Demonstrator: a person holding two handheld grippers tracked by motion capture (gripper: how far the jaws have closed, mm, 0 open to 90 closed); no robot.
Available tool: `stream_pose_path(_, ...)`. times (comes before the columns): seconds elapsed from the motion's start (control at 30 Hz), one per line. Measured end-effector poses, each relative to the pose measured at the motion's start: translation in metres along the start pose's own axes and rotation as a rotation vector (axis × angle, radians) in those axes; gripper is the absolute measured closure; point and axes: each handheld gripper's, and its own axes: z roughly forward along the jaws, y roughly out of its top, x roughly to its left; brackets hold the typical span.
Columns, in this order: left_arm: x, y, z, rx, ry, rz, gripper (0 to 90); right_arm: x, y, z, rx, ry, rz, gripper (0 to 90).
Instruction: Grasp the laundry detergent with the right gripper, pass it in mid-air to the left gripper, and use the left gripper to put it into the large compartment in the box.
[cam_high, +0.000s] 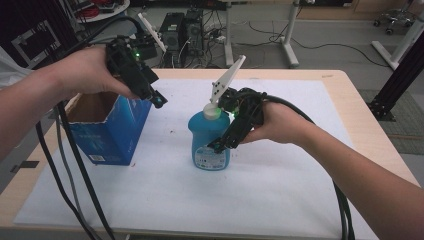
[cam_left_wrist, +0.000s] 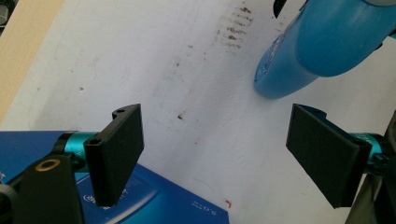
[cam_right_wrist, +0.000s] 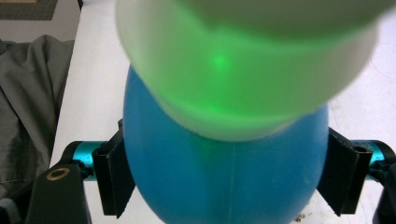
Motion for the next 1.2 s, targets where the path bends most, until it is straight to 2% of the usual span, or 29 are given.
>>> stream_pose_path(0.07, 0.0007, -0.0002, -0.0005, 0.005, -0.001, 0.007, 19.2, 0.0001, 0.0, 0.0002, 0.001, -0.002, -0.001, 19.7)
stream_pose_path(0.1, 0.0006, -0.0003, -0.0004, 0.002, 0.0, 0.004, 19.3, -0.0001, -0.0001, 0.0003, 0.002, -0.001, -0.003, 25.3)
stream_pose_path(0.13, 0.0012, -0.0004, -0.0008, 0.005, 0.0, 0.009, 19.3, 0.0, -0.0003, -0.0002, -0.003, 0.011, -0.007, 27.3)
stream_pose_path(0.33, 0.001, -0.001, -0.0009, 0.005, -0.001, 0.007, 19.2, 0.0001, -0.0002, 0.0, -0.003, 0.006, -0.006, 27.6)
stream_pose_path(0.43, 0.0014, -0.0011, -0.0012, 0.006, 0.0, 0.01, 19.3, 0.0004, -0.0004, 0.0002, -0.003, 0.01, -0.01, 32.1)
stream_pose_path(0.77, 0.0008, -0.0004, -0.0014, 0.001, -0.001, 0.007, 19.3, 0.0016, -0.0009, 0.0002, 0.002, 0.011, -0.02, 38.4)
stream_pose_path(1.2, 0.0016, -0.0006, -0.0032, 0.002, -0.002, 0.009, 19.2, 0.003, -0.0041, -0.0006, -0.03, -0.006, -0.033, 44.0)
